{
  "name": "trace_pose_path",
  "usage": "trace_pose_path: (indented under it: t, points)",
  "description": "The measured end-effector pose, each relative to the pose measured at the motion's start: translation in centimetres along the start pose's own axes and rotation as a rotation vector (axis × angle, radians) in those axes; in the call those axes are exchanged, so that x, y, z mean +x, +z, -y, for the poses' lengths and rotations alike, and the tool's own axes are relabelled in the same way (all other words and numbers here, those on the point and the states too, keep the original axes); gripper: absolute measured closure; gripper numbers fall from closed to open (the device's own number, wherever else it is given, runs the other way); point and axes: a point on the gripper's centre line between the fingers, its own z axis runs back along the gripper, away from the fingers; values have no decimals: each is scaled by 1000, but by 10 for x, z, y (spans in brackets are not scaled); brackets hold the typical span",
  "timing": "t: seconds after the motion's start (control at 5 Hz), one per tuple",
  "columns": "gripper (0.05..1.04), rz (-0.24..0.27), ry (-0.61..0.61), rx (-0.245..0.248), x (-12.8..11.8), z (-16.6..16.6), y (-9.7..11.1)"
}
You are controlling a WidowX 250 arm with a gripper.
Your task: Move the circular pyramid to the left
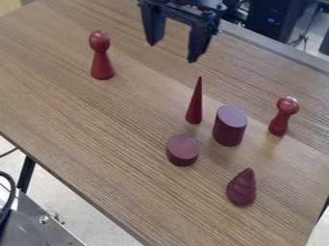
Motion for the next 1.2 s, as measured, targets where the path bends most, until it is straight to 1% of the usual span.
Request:
trace_pose_path:
  t: [0.2, 0.4, 0.6, 0.8, 1.2]
  points:
    - [87, -10, -16, -29, -1, 12, -4]
    - [87, -53, 2, -28, 0, 12, -17]
    - [87, -39, 68, -49, 4, 17, -30]
    - [87, -22, 128, -26, 10, 24, -42]
    - [87, -54, 132, -32, 12, 39, -59]
